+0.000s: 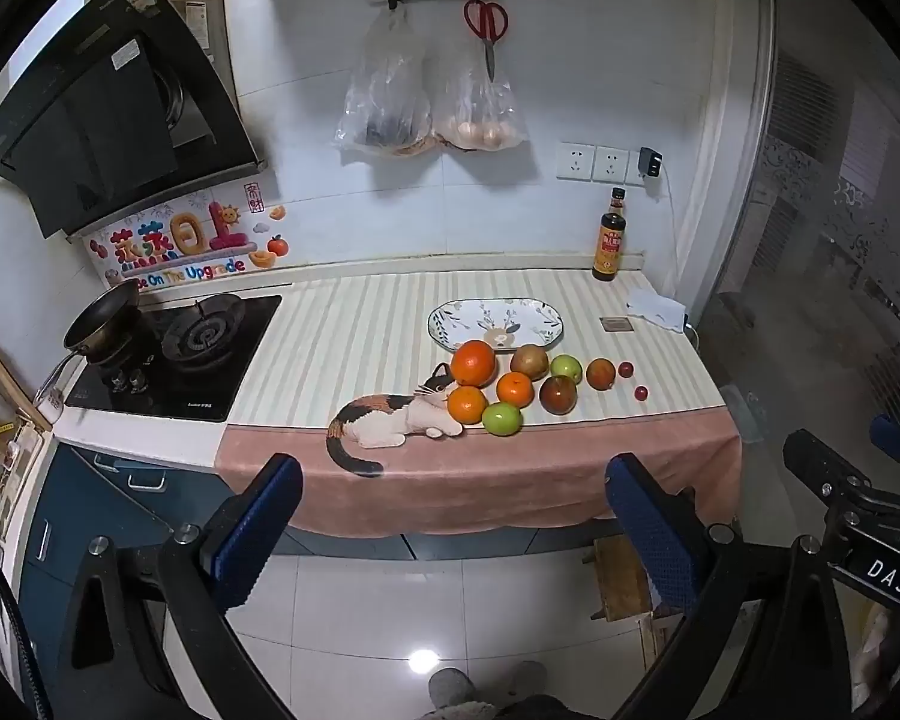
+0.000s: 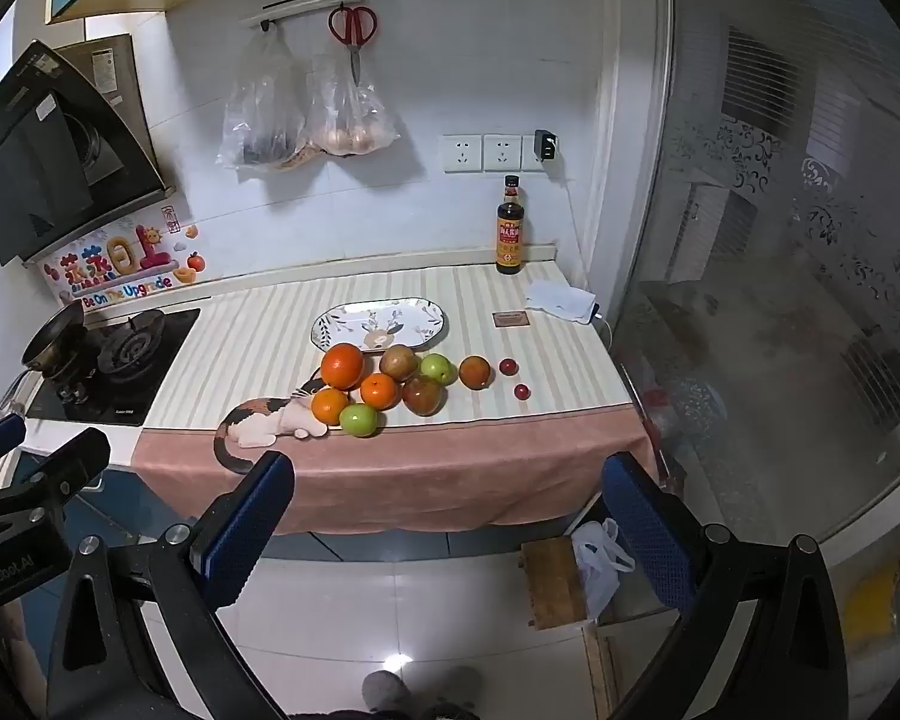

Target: Organize fruits

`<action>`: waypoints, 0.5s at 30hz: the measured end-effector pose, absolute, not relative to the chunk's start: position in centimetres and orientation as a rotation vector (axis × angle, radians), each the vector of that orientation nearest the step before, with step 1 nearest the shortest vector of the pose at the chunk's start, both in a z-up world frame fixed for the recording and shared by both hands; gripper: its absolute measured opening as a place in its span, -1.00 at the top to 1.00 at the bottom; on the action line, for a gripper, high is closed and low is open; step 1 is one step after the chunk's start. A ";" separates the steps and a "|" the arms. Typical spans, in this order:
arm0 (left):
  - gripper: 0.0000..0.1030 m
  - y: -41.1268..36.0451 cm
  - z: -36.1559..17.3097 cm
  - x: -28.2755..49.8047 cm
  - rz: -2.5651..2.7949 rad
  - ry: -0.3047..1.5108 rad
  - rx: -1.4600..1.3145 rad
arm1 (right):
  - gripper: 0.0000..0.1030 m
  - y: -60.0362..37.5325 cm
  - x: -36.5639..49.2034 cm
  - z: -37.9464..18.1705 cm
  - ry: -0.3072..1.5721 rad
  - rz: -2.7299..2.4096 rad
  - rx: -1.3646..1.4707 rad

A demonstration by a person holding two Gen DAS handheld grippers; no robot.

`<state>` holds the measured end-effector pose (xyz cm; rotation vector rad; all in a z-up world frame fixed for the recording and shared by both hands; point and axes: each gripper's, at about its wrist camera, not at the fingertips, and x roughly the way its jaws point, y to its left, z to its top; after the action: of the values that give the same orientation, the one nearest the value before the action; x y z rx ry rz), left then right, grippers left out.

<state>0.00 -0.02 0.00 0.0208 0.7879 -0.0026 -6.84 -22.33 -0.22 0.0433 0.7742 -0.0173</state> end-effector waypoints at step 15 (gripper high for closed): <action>-1.00 0.2 0.0 0.0 0.003 0.784 0.020 | -1.00 -22.1 -6.8 -0.1 0.774 -0.010 0.058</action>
<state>0.04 0.22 0.05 0.0196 0.7840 0.0032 -6.84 -22.07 -0.14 0.0576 0.7741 -0.0095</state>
